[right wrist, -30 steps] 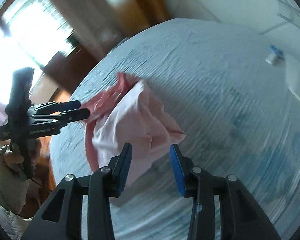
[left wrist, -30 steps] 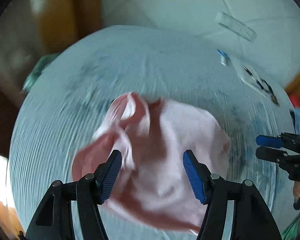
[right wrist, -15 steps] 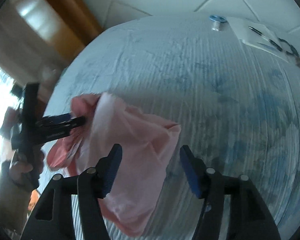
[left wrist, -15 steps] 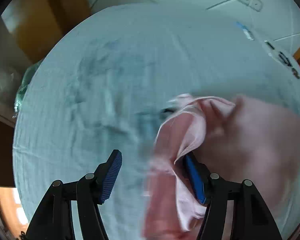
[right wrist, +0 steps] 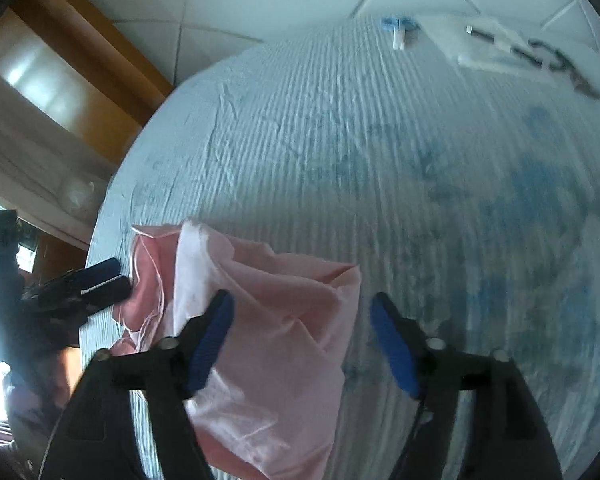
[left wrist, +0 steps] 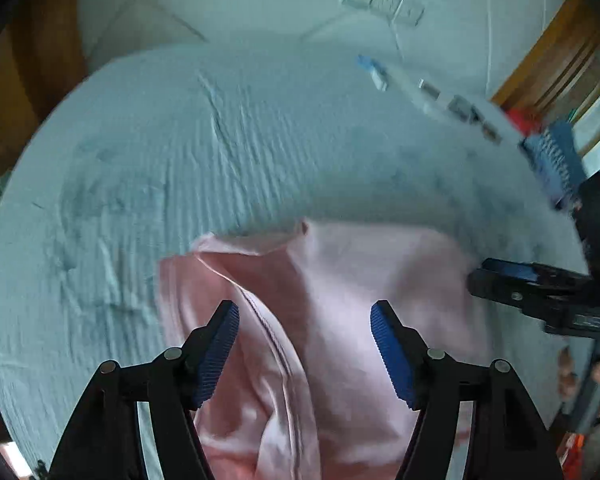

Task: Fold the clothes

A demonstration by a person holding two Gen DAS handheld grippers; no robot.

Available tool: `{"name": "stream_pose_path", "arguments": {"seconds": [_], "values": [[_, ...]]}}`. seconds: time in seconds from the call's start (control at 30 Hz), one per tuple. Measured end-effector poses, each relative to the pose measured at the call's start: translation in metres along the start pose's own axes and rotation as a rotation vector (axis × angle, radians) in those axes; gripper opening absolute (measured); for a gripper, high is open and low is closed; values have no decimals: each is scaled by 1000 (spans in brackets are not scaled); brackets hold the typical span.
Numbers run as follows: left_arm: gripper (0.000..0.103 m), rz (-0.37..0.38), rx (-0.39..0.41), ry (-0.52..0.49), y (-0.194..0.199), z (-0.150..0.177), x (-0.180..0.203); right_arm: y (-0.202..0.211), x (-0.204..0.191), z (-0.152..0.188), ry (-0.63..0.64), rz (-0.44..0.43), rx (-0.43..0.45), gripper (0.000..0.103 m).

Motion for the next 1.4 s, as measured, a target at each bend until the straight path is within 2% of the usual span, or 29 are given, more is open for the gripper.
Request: {"name": "stream_pose_path", "arguments": {"seconds": [0.03, 0.07, 0.1, 0.13, 0.2, 0.27, 0.37, 0.5, 0.53, 0.6, 0.63, 0.67, 0.7, 0.77, 0.87, 0.9, 0.93, 0.97, 1.07, 1.1, 1.17, 1.23, 1.3, 1.33, 1.37, 1.4], "values": [[69, -24, -24, 6, -10, 2, -7, -9, -1, 2, -6, -12, -23, 76], [69, -65, -45, 13, -18, 6, -17, -18, -3, 3, 2, -18, -46, 59], [69, -103, -57, 16, -24, 10, -26, -25, -4, 3, 20, 7, -56, 35], [69, -135, -46, 12, -24, 11, -32, -29, -1, 2, 37, 56, -54, 5], [71, -246, -45, 11, -21, 16, -53, -32, 7, -1, 53, 147, -44, 4], [73, -232, -45, 58, -14, 22, -69, -27, 27, -6, 15, 222, -19, 4], [71, -247, -31, 104, 0, 25, -87, -17, 51, -8, -56, 221, -3, 4], [73, -71, 43, 130, 38, 32, -66, 10, 38, 1, -61, 147, 32, 5], [74, -45, 56, 121, 46, 35, -61, 15, 31, 5, -57, 123, 30, 11], [76, -30, 67, 95, 55, 41, -55, 22, 13, 18, -45, 70, 19, 38], [76, -24, 64, 87, 55, 46, -52, 23, 6, 23, -39, 54, 14, 64], [76, -18, 53, 81, 52, 52, -49, 23, -1, 28, -34, 39, 9, 81], [76, -12, 43, 76, 49, 58, -48, 22, -7, 33, -31, 30, 5, 84], [76, -3, 22, 72, 43, 67, -52, 19, -15, 40, -25, 27, -2, 84], [76, -83, -11, 56, 26, 77, -55, 9, -20, 49, -23, 43, -19, 83], [76, -110, -22, 58, 22, 79, -57, 5, -21, 52, -18, 58, -29, 77], [76, -137, -33, 71, 20, 84, -63, 0, -21, 55, -7, 81, -41, 43], [76, -159, -49, 92, 16, 91, -71, -4, -18, 58, -5, 101, -52, 33], [75, -199, -50, 125, 16, 100, -89, -12, -8, 65, -34, 126, -73, 31], [76, -186, -49, 137, 18, 101, -90, -11, -6, 66, -39, 126, -70, 31], [76, -113, -24, 165, 25, 101, -87, -5, -8, 65, -40, 107, -50, 31], [76, -66, 7, 156, 37, 101, -81, 3, -9, 66, -44, 82, -26, 32], [76, -38, 18, 133, 39, 101, -70, 11, -11, 67, -48, 56, -1, 44], [76, -27, 20, 124, 38, 101, -65, 14, -11, 68, -49, 47, 8, 56], [76, -26, 11, 123, 34, 102, -63, 15, -11, 69, -50, 41, 14, 62], [76, -28, -3, 125, 29, 104, -62, 17, -11, 70, -51, 36, 19, 62]]}}
Point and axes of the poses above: each gripper's, at about its wrist camera, not at the fingertips, and y roughly against the way its jaws point, x to its right, z to its underside, the point moved 8 cm from there along -y, roughly the way its jaws point, and after that the axes turned 2 degrees about z, right-handed, at the moved point
